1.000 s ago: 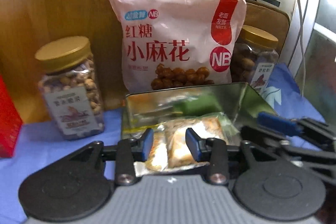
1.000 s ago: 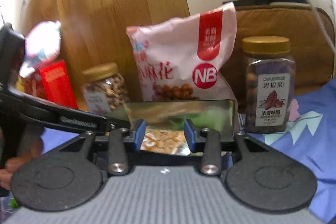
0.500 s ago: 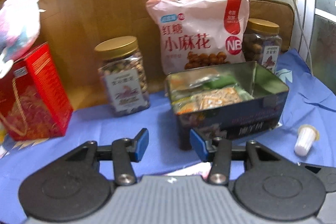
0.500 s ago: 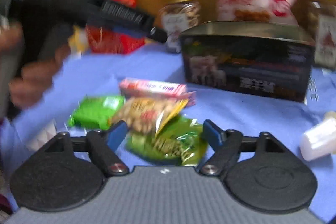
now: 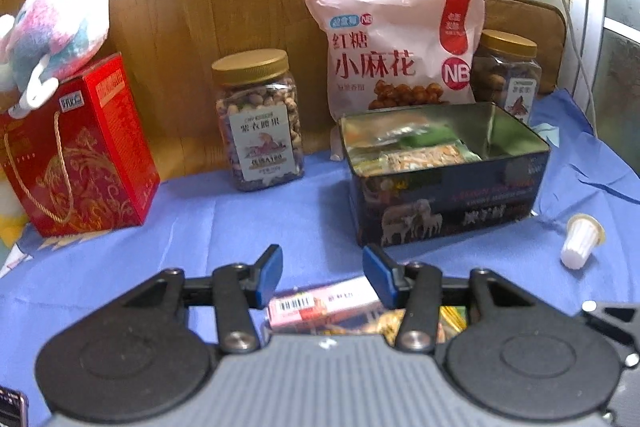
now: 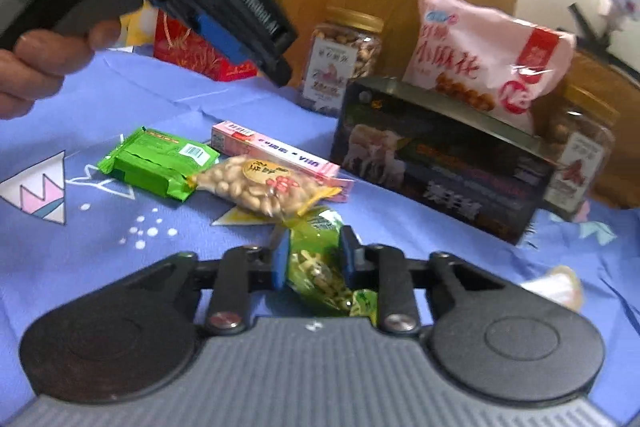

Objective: Organize snacks

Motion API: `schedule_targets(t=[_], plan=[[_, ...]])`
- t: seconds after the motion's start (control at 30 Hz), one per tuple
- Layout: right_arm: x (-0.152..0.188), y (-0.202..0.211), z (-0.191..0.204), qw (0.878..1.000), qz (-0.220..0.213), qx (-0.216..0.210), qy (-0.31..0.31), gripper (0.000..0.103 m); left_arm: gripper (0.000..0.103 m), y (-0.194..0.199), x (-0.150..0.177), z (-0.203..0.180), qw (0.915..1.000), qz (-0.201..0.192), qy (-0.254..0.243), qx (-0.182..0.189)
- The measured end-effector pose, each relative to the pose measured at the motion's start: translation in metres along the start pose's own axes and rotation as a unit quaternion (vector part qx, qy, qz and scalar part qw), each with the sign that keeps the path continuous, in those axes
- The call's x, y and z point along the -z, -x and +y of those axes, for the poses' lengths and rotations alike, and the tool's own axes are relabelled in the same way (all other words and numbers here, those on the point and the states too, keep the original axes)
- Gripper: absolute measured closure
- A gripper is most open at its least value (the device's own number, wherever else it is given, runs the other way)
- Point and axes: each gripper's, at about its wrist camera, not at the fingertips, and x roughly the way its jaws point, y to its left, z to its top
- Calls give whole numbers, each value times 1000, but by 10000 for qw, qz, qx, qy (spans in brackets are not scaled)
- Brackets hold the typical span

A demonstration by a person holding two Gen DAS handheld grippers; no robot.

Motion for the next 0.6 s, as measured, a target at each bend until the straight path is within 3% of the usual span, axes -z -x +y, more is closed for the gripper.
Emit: schedule_targets(t=[0.07,0.2,0.23,0.27,0.33,0.43,0.6], plan=[[8,12,-4,9999,141,40,2,100,57,2,8,0,9999,76,27,109],[29,36,-17,9992,313,-110,-229,97,57,3,28,1,9945,468,190,917],[31,43,-22,9985,329,-200,-378,83,57,3,32,0,9915,546,221,1157],[33,50,-27,9978,289,-247,-542,59,56,4,35,-3,9882,606,221,1389],[37,63,-34,9966,102,-159,-807,34,54,6,40,-14,9806,694,147,1826],[37,65,-44,9950,55,27,-996,30,46,1,40,-36,9729,758,19,2185],[42,47,-56,9916,403,208,-1210,31,39,-32,39,-76,9671,1115,-288,2267]])
